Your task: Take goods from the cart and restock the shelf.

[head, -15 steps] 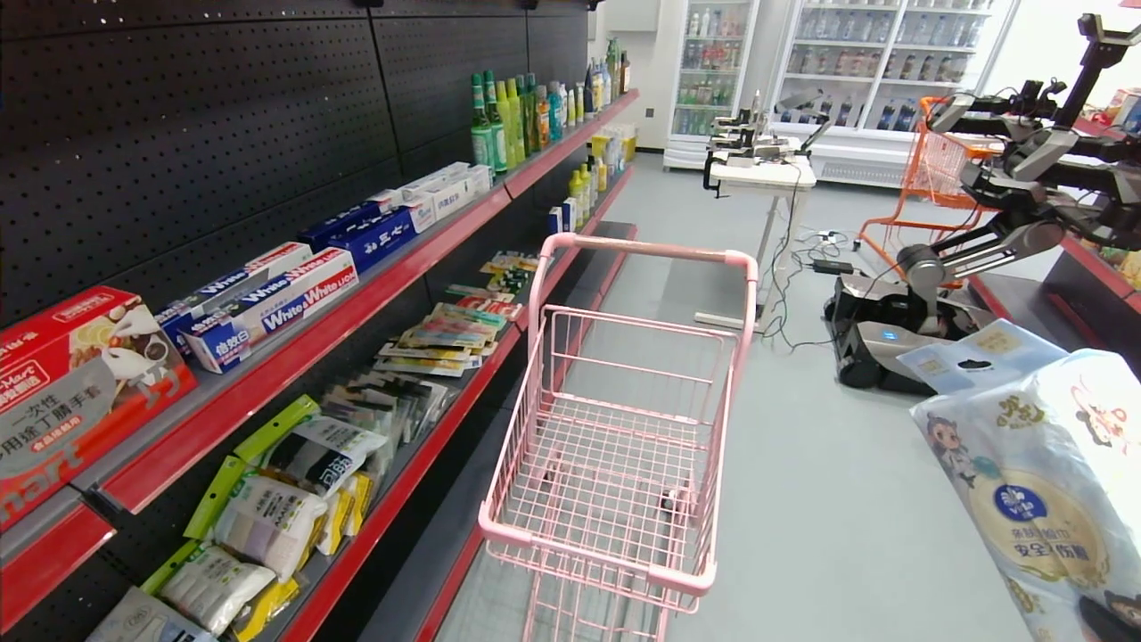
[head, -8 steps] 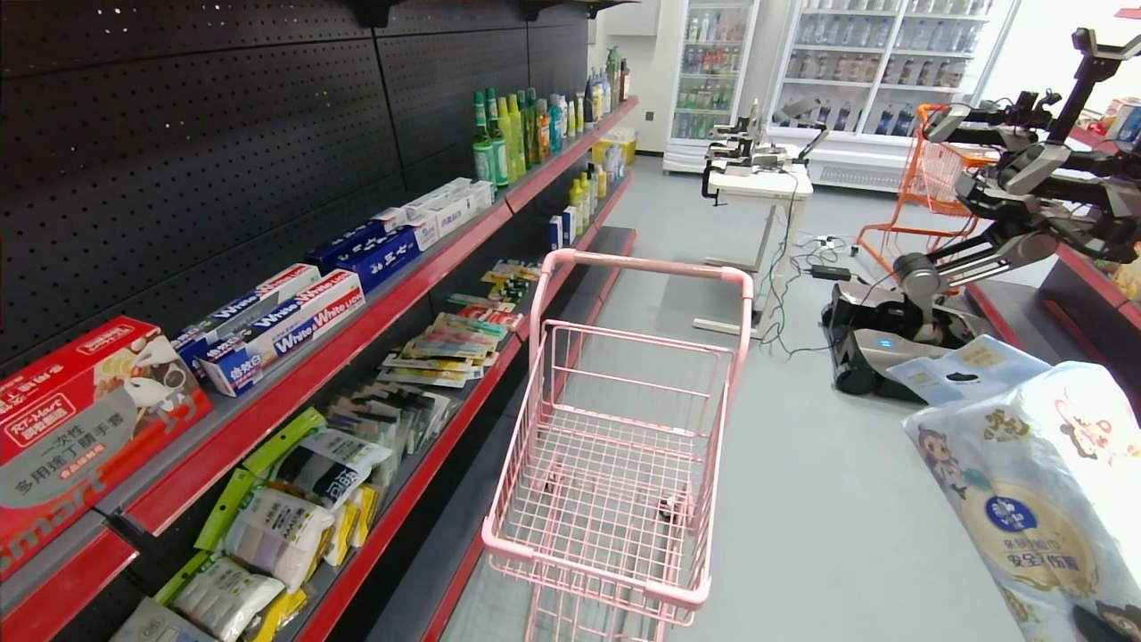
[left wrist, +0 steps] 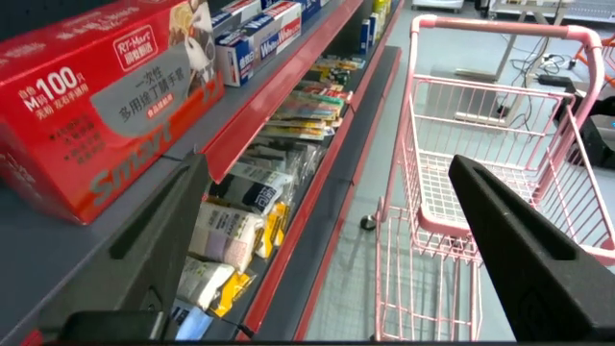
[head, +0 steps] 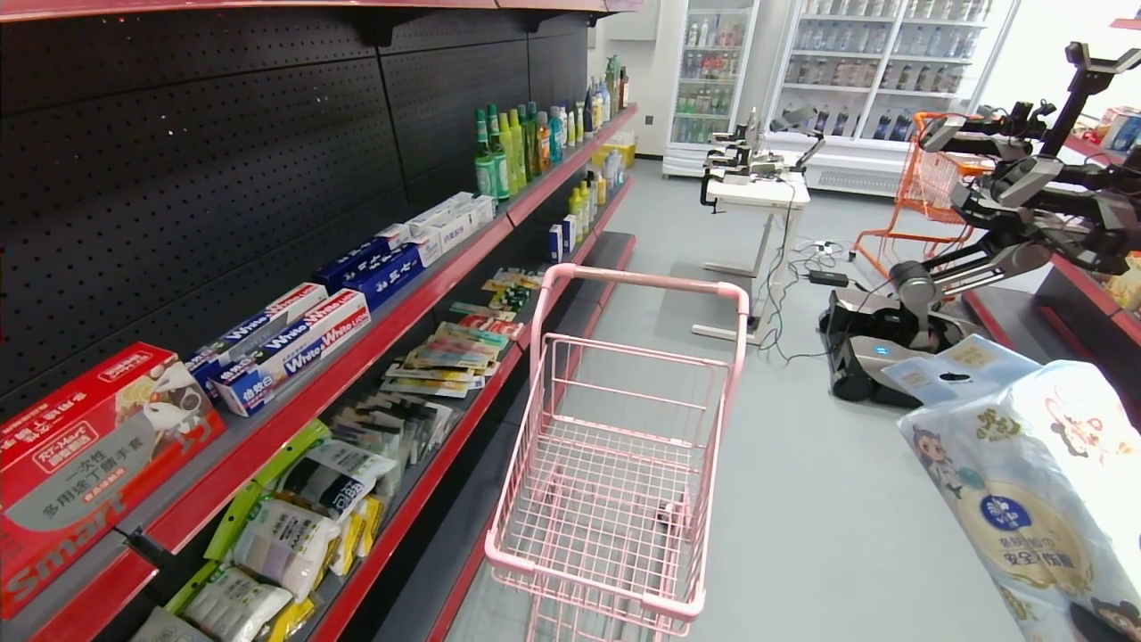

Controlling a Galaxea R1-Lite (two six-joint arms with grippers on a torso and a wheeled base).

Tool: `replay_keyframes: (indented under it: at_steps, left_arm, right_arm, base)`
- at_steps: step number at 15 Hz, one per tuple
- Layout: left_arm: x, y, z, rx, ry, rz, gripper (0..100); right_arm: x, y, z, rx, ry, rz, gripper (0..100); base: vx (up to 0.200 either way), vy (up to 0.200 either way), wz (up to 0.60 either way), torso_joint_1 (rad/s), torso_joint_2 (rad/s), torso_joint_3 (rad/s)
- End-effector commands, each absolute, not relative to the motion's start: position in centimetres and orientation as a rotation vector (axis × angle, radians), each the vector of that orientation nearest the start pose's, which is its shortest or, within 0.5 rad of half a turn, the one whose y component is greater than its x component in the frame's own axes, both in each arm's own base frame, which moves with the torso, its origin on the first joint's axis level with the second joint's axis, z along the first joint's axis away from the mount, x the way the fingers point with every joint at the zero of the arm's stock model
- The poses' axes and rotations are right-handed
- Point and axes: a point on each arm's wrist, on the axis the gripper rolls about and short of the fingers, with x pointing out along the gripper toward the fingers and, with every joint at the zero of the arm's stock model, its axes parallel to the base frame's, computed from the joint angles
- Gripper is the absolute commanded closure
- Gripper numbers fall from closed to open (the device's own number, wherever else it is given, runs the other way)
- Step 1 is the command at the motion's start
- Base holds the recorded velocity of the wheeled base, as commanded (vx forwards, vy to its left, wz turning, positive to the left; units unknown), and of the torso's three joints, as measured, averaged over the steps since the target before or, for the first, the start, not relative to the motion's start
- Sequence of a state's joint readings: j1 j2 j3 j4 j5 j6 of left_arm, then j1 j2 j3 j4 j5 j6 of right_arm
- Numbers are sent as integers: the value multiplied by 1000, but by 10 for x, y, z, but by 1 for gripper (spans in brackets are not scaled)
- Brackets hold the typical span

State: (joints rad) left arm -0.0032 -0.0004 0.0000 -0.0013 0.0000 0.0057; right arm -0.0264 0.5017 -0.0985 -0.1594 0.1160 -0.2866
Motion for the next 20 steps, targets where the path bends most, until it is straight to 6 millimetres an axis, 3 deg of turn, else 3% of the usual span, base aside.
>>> replay_keyframes:
  at_steps: [1, 20]
  left_arm:
    - [-23, 0, 76, 5, -2, -3, 0]
    - [-23, 0, 76, 6, -2, -3, 0]
  right_arm:
    - [29, 2, 121, -267, 241, 126, 100]
    - [34, 1, 123, -287, 270, 123, 100]
  base:
    - [0, 0, 0, 168, -349, -188]
    - [0, 0, 0, 83, -167, -84]
